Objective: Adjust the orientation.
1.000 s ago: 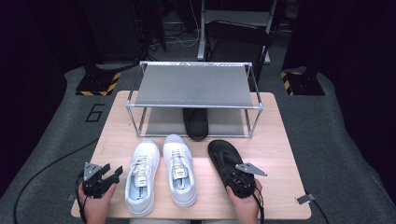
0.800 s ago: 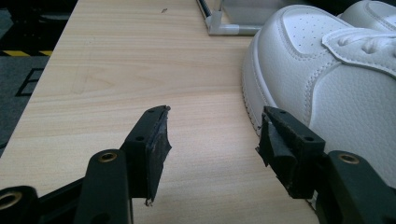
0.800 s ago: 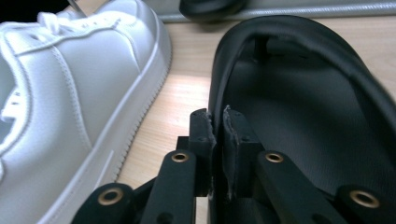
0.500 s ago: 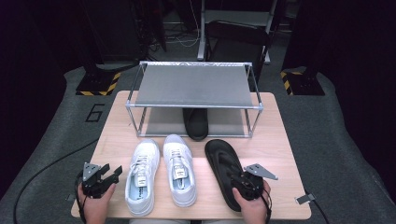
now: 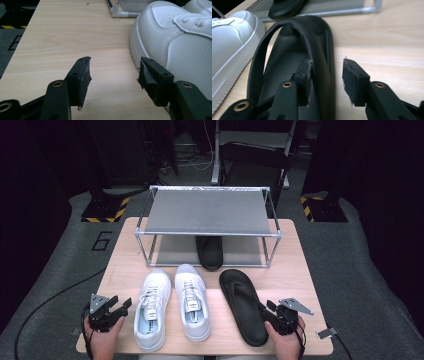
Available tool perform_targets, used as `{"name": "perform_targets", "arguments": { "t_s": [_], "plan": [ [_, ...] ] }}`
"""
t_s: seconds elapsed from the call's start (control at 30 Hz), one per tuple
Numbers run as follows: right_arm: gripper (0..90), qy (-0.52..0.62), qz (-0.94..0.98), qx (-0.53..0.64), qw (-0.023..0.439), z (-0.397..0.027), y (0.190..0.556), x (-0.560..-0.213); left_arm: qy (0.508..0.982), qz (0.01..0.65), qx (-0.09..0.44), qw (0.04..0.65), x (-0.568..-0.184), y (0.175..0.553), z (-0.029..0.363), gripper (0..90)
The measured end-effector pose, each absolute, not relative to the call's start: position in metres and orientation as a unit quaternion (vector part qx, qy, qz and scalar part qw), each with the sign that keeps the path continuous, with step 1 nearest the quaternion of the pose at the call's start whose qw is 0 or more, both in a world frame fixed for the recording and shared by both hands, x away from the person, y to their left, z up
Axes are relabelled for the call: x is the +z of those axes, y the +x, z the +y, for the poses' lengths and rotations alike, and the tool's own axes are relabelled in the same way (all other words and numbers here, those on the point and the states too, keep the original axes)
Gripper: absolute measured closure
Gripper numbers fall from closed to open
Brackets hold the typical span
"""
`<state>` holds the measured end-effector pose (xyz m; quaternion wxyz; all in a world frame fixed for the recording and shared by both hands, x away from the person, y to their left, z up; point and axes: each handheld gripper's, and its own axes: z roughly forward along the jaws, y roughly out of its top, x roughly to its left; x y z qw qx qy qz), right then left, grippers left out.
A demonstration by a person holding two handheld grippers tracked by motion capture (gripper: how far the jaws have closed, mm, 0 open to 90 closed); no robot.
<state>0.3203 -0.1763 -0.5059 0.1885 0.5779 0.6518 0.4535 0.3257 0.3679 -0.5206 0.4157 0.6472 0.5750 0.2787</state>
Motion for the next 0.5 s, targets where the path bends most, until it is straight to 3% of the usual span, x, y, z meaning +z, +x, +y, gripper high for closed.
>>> {"name": "perform_targets", "arguments": {
  "t_s": [0.17, 0.5],
  "plan": [
    [71.6, 0.572, 0.663, 0.452, 0.171, -0.1732, 0.3228, -0.5081, 0.643, 0.577, 0.282, 0.418, -0.5220, 0.3265, 0.3683, 42.0],
    [77.8, 0.554, 0.680, 0.443, 0.187, -0.1663, 0.3191, -0.5054, 0.648, 0.577, 0.277, 0.413, -0.5215, 0.3266, 0.3683, 42.0]
  ]
}}
